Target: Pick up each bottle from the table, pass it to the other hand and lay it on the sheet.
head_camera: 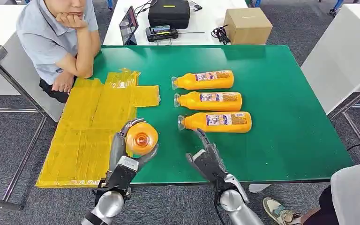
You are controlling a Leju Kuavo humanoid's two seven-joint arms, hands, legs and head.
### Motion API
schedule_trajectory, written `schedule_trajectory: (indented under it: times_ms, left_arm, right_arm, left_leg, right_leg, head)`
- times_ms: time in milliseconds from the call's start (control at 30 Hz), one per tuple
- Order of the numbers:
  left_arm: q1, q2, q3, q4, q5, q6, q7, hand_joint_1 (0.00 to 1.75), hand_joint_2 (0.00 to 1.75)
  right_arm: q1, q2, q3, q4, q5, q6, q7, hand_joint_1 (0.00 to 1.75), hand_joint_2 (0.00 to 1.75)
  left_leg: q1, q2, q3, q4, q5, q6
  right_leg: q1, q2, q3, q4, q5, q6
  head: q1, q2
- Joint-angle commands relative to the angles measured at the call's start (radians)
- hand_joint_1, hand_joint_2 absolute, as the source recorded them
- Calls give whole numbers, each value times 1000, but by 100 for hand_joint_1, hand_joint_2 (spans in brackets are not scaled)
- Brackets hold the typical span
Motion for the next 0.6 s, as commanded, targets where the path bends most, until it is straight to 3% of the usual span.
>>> schedule_trajectory:
  times_ms: [33,133,533,567,600]
  left_arm:
    - [-71,73,110,98,-562,27,222,175,175]
    - [-139,105,101,209,-863,12,394,175,175]
    - [-364,97,107,589,-1057,-227,655,175,175]
    - [-377,93,111,613,-1056,-248,668,175,175]
    - [-386,91,113,629,-1060,-248,674,175,175]
  right_arm:
    - [-21,32,-51,28,15,26,-2,0,0]
    - [-37,39,-50,43,17,46,-6,0,0]
    - [-55,56,-66,56,17,81,-3,0,0]
    - [-57,58,-68,58,18,84,-1,0,175]
    - [-59,60,-69,59,19,86,0,0,175]
  left_leg:
    - [1,2,2,0,-1,-2]
    - [0,1,3,-1,0,-2]
    - [2,-1,3,0,1,-3]
    - [2,-1,3,0,1,-3]
    - [2,0,4,0,1,-3]
  right_leg:
    - [1,1,2,0,0,-2]
    - [1,0,2,0,0,-2]
    - [2,-2,3,1,-1,-3]
    - [2,-1,4,1,-1,-3]
    - [2,-1,4,1,-1,-3]
  head:
    - [0,0]
    - [0,0]
    - [0,0]
    - [0,0]
    - [0,0]
